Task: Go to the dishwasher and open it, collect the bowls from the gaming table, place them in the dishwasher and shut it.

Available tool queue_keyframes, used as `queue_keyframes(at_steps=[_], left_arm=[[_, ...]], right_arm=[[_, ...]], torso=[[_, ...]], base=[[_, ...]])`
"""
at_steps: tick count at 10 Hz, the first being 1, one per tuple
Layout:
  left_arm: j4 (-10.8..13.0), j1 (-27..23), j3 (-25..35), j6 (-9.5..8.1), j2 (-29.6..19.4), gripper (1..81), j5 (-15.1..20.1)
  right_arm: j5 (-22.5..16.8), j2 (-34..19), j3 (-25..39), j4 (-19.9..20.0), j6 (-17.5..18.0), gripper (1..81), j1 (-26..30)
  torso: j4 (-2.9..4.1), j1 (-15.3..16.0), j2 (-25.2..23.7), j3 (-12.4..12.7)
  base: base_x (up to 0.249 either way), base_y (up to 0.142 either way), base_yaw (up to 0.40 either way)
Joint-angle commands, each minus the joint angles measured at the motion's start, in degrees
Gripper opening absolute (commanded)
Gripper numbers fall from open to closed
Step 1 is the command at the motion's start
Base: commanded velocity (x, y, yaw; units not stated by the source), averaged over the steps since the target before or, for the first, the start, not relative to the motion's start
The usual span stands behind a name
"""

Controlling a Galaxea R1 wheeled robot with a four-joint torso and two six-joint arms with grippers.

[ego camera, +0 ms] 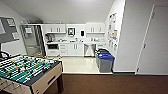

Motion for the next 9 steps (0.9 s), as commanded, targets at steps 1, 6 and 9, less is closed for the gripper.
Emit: queue_keyframes(at_steps=[1, 6, 9], left_arm=[[0.43, -2.89, 1.21, 0.04, -0.56, 81.1, 2.48], [0.52, -2.71, 1.3, 0.13, -0.56, 81.1, 2.57], [0.52, -2.45, 1.3, 0.13, -0.56, 81.1, 2.57]], right_arm=[[-2.29, 0.02, 1.56, -0.9, -0.42, 81.1, 3.16], [-2.38, 0.11, 1.38, -0.9, -0.42, 81.1, 3.07], [-2.29, 0.11, 1.29, -0.81, -0.42, 81.1, 2.98]], torso=[[0.0, 0.0, 0.0, 0.0], [0.0, -0.07, -0.02, 0.02], [0.0, -0.09, -0.05, 0.02]], base=[[0.0, 0.0, 0.0], [0.087, 0.0, 0.0], [0.13, 0.0, 0.0]])
